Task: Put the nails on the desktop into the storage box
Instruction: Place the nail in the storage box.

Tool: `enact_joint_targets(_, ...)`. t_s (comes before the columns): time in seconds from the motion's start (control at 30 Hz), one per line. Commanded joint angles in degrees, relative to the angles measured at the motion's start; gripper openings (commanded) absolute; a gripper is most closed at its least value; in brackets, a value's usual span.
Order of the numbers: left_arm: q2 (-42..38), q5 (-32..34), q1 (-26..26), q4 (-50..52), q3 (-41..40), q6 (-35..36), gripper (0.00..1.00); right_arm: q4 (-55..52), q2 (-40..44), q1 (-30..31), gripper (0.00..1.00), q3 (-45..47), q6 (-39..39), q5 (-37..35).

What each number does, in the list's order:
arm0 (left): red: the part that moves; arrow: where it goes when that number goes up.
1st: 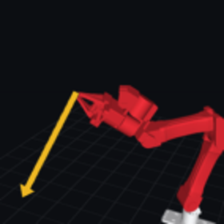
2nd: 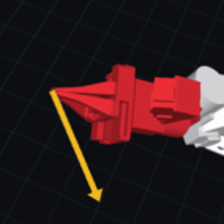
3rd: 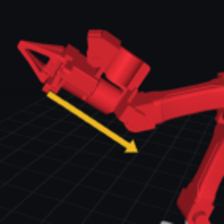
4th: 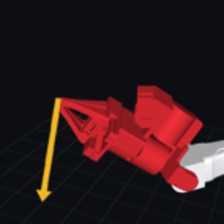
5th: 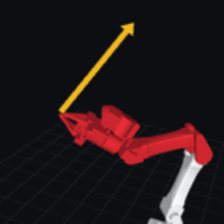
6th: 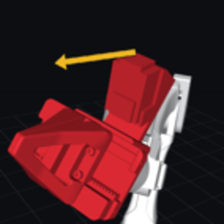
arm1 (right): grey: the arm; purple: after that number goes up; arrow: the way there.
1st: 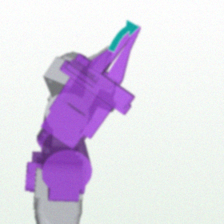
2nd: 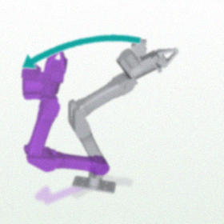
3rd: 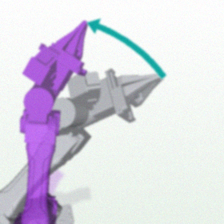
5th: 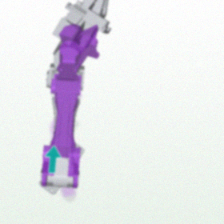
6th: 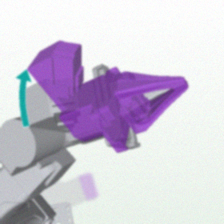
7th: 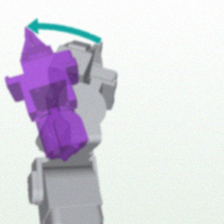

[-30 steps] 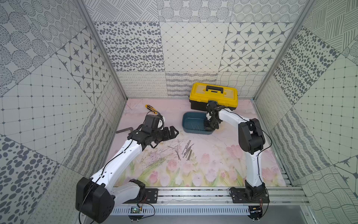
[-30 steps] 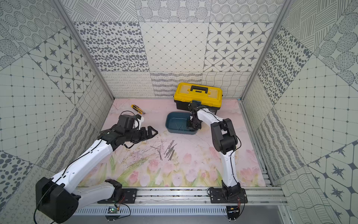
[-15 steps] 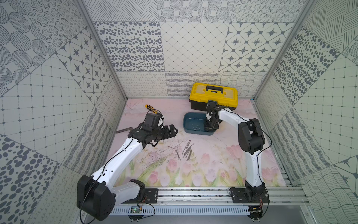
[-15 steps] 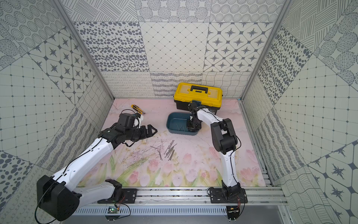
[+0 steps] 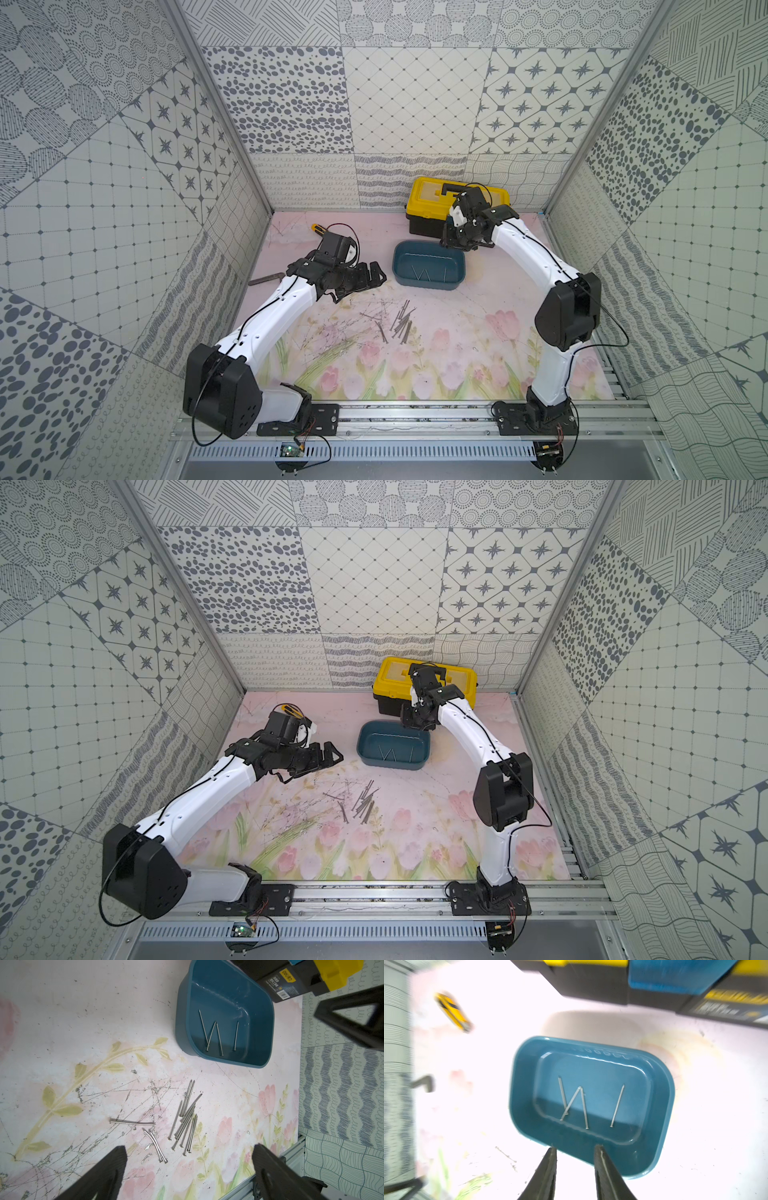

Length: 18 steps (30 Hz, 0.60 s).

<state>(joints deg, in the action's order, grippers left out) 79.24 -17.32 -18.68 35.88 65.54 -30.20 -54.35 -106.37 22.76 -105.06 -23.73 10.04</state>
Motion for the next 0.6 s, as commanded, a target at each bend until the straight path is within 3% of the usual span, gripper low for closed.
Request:
enact_joint_targets(0.0,2.36,-3.22,0.20,5.06,0.70,3.90,0.99,-0.23,3.75,0.78,0.36,2.14,-1.62,2.58)
enact_joint_targets(0.37,6.16,-0.48,0.22,11.73,-1.31,-1.40,0.94,0.20,14.59,7.14,0.35,17.47,-0.40,4.66)
enact_joint_targets(0.57,6.93,0.86,0.22,13.22,-0.24,6.13,0.93,3.52,16.92,9.86,0.35,23.69,-2.87,5.33)
